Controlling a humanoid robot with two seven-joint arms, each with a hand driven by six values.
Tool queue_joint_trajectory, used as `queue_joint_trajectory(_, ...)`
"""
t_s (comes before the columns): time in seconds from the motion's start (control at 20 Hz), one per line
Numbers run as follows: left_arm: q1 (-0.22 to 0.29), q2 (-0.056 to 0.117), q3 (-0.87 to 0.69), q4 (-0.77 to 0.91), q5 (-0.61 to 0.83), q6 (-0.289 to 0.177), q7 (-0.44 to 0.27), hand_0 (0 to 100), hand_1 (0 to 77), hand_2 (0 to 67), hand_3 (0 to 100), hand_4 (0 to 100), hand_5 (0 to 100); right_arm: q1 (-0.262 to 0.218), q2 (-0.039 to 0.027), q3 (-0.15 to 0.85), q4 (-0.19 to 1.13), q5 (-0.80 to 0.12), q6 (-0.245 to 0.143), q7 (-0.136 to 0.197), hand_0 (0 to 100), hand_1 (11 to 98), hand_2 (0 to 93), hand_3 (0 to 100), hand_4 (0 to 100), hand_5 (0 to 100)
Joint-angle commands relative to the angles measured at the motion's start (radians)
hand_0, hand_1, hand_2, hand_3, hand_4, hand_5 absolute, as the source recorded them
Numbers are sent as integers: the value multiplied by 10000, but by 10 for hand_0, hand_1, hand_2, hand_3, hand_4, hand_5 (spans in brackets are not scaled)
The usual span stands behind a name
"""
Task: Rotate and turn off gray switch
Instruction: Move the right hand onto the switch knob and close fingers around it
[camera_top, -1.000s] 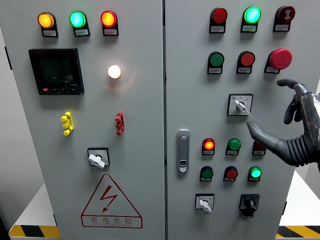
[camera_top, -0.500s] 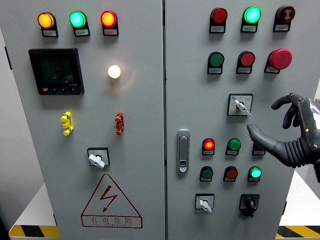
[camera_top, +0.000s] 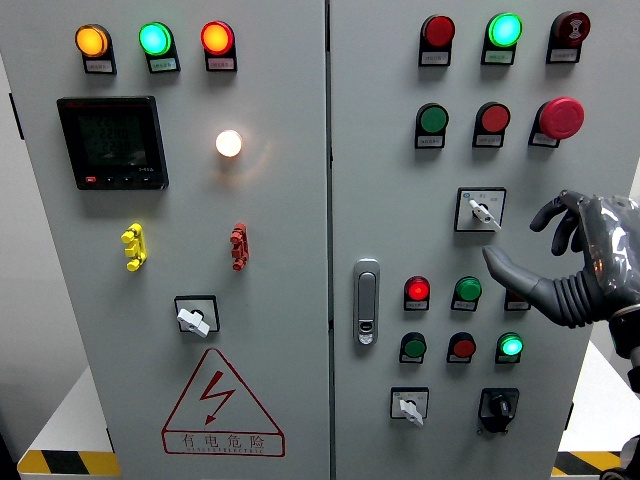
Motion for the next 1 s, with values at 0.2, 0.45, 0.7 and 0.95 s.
queue_joint_trajectory(0.2, 0, 0, 0, -1, 0, 0, 1, 0, 0, 131, 183, 95, 118, 466, 16, -164, -611, -1, 0, -177, 0, 409, 597, 834, 792, 833)
queue_joint_trajectory(0.45, 0, 0, 0, -1, 0, 0, 1, 0, 0, 131, 183, 95, 118, 651, 16, -180, -857, -1, -15, -162, 0, 405, 597, 833, 792, 831)
queue_joint_trajectory(0.7, 0, 0, 0, -1, 0, 0, 1, 0, 0, 131, 183, 95, 118, 927, 16, -226, -1179, -1, -15, -162, 0, 401, 598, 832, 793, 829)
queue_joint_trajectory(0.95, 0, 0, 0, -1, 0, 0, 1, 0, 0, 131, 183, 95, 118, 989, 16, -317, -1302, -1, -15, -177, 0, 411, 599, 832, 794, 828)
